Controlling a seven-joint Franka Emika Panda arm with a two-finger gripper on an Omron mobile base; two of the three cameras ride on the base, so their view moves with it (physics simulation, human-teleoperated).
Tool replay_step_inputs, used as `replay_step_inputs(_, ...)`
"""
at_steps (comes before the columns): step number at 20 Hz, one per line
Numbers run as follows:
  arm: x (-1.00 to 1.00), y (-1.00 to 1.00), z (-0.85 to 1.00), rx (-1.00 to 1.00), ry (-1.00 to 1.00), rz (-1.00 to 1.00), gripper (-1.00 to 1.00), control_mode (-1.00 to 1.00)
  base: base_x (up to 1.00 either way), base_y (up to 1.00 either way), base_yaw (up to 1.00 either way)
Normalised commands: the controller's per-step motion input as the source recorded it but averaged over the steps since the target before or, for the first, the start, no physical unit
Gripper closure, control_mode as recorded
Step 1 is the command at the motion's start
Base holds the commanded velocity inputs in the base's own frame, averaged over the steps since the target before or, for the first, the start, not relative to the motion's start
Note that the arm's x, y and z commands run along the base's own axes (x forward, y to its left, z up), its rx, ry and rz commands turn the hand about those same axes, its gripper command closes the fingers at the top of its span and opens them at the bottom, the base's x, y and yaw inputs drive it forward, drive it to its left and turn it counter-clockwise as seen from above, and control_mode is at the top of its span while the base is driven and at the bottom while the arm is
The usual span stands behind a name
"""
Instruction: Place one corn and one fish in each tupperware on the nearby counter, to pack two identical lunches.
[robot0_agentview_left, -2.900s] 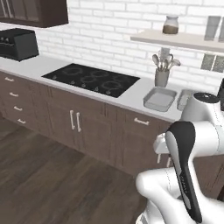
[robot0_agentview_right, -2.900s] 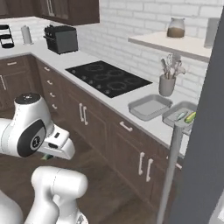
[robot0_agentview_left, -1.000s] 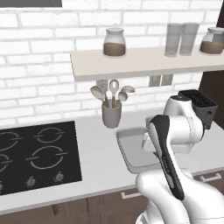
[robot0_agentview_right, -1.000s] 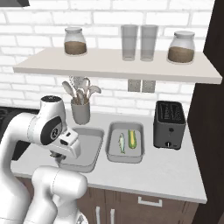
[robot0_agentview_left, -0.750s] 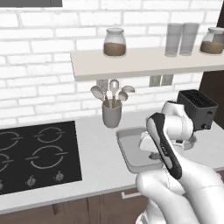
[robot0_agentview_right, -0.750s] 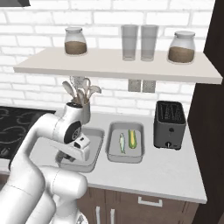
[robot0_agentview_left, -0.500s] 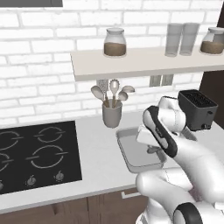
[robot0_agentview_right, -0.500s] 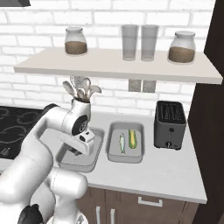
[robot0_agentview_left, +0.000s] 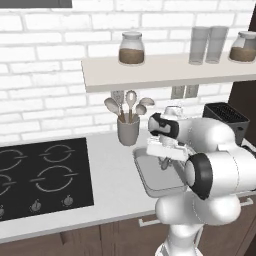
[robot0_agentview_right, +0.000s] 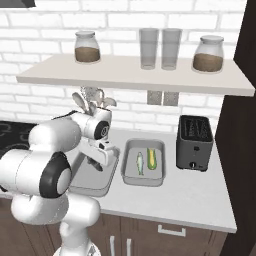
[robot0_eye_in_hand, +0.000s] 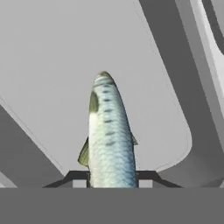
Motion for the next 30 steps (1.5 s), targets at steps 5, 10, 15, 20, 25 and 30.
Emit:
replay_step_inputs(5, 0.41, 0.00, -0.89, -0.06, 0.11, 0.00, 1.00, -1.00, 0.00, 0.00, 0.00)
replay_step_inputs(10, 0.04, 0.00, -0.25, -0.10, 0.04, 0.00, 1.00, -1.00, 0.00, 0.00, 0.00)
replay_step_inputs(15, -0.45, 0.00, 0.00, -0.02, -0.14, 0.01, 1.00, -1.00, 0.00, 0.00, 0.00)
replay_step_inputs(20, -0.07, -0.05, 0.15, -0.01, -0.29, 0.15, 1.00, -1.00, 0.00, 0.00, 0.00)
replay_step_inputs(25, 0.20, -0.23, 0.12, -0.01, -0.09, 0.35, 1.00, -1.00, 0.00, 0.00, 0.00)
replay_step_inputs(30, 0.06, -0.15, -0.05, -0.06, -0.01, 0.37, 1.00, -1.00, 0.00, 0.00, 0.00)
